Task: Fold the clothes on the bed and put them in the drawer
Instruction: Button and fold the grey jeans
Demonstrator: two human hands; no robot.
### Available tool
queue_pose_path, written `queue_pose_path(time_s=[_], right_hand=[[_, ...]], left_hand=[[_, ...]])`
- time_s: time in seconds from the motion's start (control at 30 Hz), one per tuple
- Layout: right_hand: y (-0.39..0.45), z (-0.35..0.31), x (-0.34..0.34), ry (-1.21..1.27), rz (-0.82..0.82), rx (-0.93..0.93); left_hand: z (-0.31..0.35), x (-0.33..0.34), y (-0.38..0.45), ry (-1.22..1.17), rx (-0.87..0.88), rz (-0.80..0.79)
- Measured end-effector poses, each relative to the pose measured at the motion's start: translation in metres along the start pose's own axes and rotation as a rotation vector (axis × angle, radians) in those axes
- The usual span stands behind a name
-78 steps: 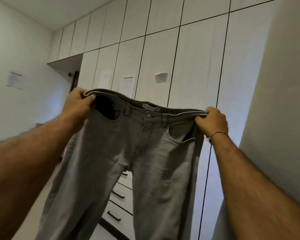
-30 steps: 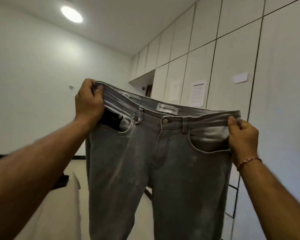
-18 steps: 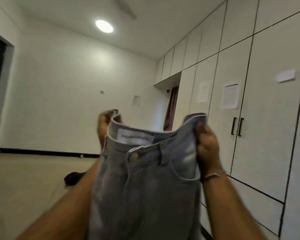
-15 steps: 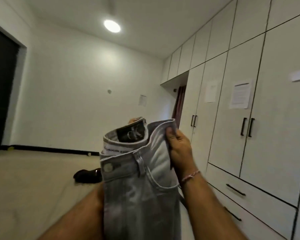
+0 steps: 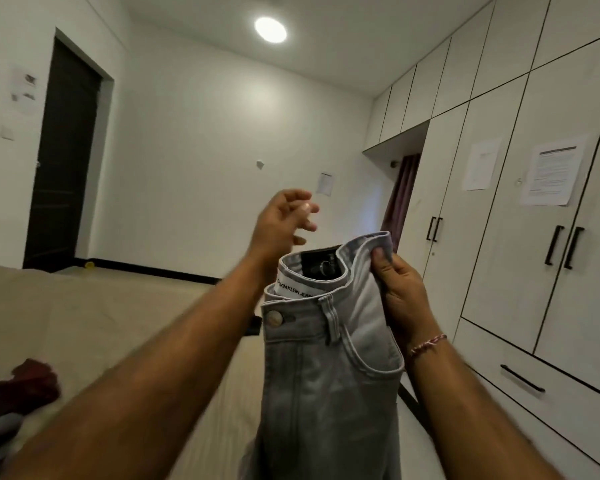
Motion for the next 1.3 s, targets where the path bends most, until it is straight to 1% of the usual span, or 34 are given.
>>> queue_pose_path(time_s=[0.07, 0.1, 0.17, 0.23, 0.3, 0.4, 0.47, 0.53, 0.6, 0.63, 0.67, 0.73, 0.77, 0.8, 0.83, 0.9, 1.0, 1.07, 1.1, 1.2, 1.23, 1.3], right_hand=[[0.001, 0.001, -0.02, 0.004, 0.023, -0.03], [0.002, 0.003, -0.03, -0.013, 0.042, -0.041], [0.005, 0.01, -0.042, -0.031, 0.067, -0.046], [0.007, 0.016, -0.052, -0.021, 0.096, -0.045], [0.006, 0.021, -0.054, -0.014, 0.116, -0.031], [0.004, 0.028, -0.055, -0.019, 0.146, -0.03], [0.004, 0.029, -0.057, -0.063, 0.168, -0.053], [0.004, 0.028, -0.065, -0.081, 0.226, -0.075], [0.004, 0.028, -0.075, 0.003, 0.28, -0.067], [0.004, 0.03, -0.076, 0.045, 0.278, -0.056], [0.004, 0.03, -0.074, 0.05, 0.271, -0.047], [0.003, 0.032, -0.068, 0.011, 0.247, -0.047], [0.004, 0.034, -0.068, -0.024, 0.242, -0.048], [0.006, 0.033, -0.069, -0.074, 0.25, -0.048], [0.006, 0.033, -0.072, -0.134, 0.26, -0.043], [0.011, 0.028, -0.082, -0.299, 0.235, -0.041], [0.014, 0.019, -0.093, -0.557, 0.125, -0.051], [0.015, 0.016, -0.103, -0.542, 0.106, -0.03], [0.015, 0.013, -0.11, -0.503, 0.112, -0.023], [0.017, 0.002, -0.137, -0.362, 0.127, 0.006], [0.019, -0.001, -0.152, -0.331, 0.122, 0.03], [0.021, -0.005, -0.181, -0.303, 0.149, 0.1]], left_hand=[[0.026, -0.032, -0.014, 0.103, 0.144, -0.087], [0.046, -0.041, -0.028, 0.166, 0.223, -0.169], [0.059, -0.037, -0.052, 0.354, 0.308, -0.382], [0.049, -0.022, -0.072, 0.572, 0.338, -0.562], [0.03, -0.018, -0.081, 0.705, 0.314, -0.611], [0.007, -0.014, -0.088, 0.831, 0.316, -0.594], [-0.011, -0.011, -0.084, 0.867, 0.257, -0.599], [-0.029, -0.005, -0.083, 0.947, 0.207, -0.628], [-0.057, 0.0, -0.084, 1.013, 0.119, -0.651], [-0.073, 0.001, -0.087, 0.989, 0.035, -0.665], [-0.089, 0.002, -0.091, 0.913, -0.059, -0.683], [-0.111, 0.012, -0.106, 0.647, -0.215, -0.719], [-0.117, 0.018, -0.112, 0.523, -0.243, -0.725], [-0.12, 0.022, -0.113, 0.459, -0.227, -0.704], [-0.12, 0.019, -0.11, 0.458, -0.184, -0.66], [-0.115, 0.006, -0.094, 0.556, -0.075, -0.543], [-0.098, -0.015, -0.062, 0.819, 0.079, -0.344], [-0.089, -0.009, -0.048, 0.917, 0.133, -0.266], [-0.089, 0.001, -0.042, 0.91, 0.124, -0.263], [-0.106, 0.036, -0.015, 0.839, 0.005, -0.264], [-0.114, 0.053, -0.008, 0.852, -0.026, -0.275], [-0.126, 0.091, 0.001, 0.984, -0.043, -0.315]])
Point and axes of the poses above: each hand's wrist, its own y-axis towards the middle knuckle, its own x-axis out of the palm, z = x × y, the point moved 9 cm from there along y, towards the middle knuckle, and after that the axes turned 12 degrees about y, right-handed, at the moved point
